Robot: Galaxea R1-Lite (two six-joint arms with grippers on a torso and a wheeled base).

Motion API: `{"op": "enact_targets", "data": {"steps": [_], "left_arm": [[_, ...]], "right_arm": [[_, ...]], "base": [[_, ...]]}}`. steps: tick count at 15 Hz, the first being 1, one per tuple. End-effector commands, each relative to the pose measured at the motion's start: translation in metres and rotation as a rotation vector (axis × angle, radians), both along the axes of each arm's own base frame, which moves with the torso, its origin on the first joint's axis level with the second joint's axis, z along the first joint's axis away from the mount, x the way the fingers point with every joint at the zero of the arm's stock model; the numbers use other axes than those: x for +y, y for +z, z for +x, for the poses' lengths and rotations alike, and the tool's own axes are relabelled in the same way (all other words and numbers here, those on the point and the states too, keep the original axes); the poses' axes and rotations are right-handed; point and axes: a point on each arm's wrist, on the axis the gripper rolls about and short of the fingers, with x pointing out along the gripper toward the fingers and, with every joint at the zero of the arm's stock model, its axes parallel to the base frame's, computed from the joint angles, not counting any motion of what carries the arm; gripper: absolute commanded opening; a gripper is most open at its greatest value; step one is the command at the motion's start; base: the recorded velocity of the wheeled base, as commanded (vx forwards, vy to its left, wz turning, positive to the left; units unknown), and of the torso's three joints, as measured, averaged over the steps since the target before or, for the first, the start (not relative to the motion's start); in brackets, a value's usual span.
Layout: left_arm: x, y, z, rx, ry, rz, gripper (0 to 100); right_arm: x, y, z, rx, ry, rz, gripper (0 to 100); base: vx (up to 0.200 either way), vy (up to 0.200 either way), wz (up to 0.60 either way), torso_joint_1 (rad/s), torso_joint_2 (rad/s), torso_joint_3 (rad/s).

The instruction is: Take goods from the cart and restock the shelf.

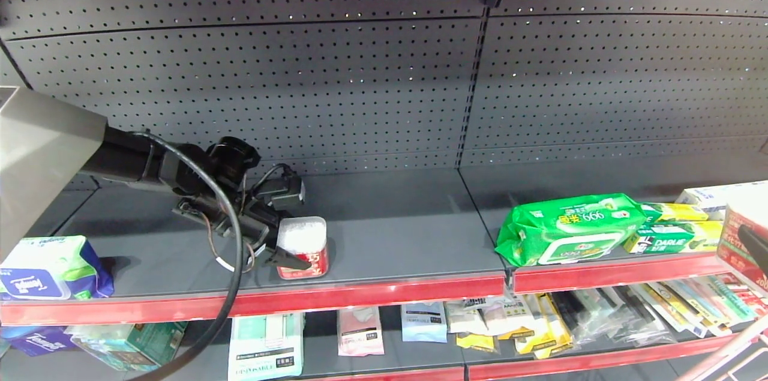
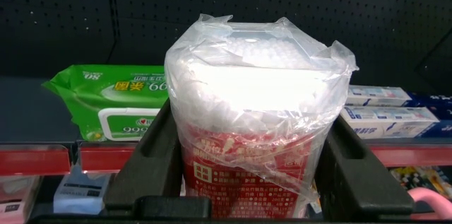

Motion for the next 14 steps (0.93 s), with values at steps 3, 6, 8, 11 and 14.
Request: {"op": "enact_targets", "data": {"steps": [3, 6, 8, 11, 14], "left_arm": [[-0.0025, -0.0052, -0.0001, 0.011, -0.009, -0.004, 0], [-0.0043, -0.0089, -0.0036, 0.03, -0.019, -0.009, 0], [-0.0041, -0.011, -0.0052, 0.038, -0.019, -0.009, 0], [-0.0042, -0.0121, -0.0047, 0.032, -0.02, -0.011, 0], [-0.004, -0.0128, -0.0057, 0.031, -0.024, -0.01, 0]], "right_arm": [[0.0001, 0.0001, -0.0002, -0.001, 0.001, -0.001, 0], [0.0, 0.0006, -0.0001, -0.003, 0.001, -0.001, 0], [0.0, 0.0004, 0.0002, -0.001, 0.001, -0.001, 0], [0.0, -0.0001, 0.0003, 0.002, 0.001, -0.001, 0], [-0.0001, 0.0, 0.0009, 0.003, 0.001, -0.001, 0]], "base": [[0.0, 0.0, 0.0, 0.0, 0.0, 0.0], [0.0, 0.0, 0.0, 0.0, 0.0, 0.0], [0.0, 0.0, 0.0, 0.0, 0.0, 0.0], [0.0, 0.0, 0.0, 0.0, 0.0, 0.0], [0.0, 0.0, 0.0, 0.0, 0.0, 0.0]]}}
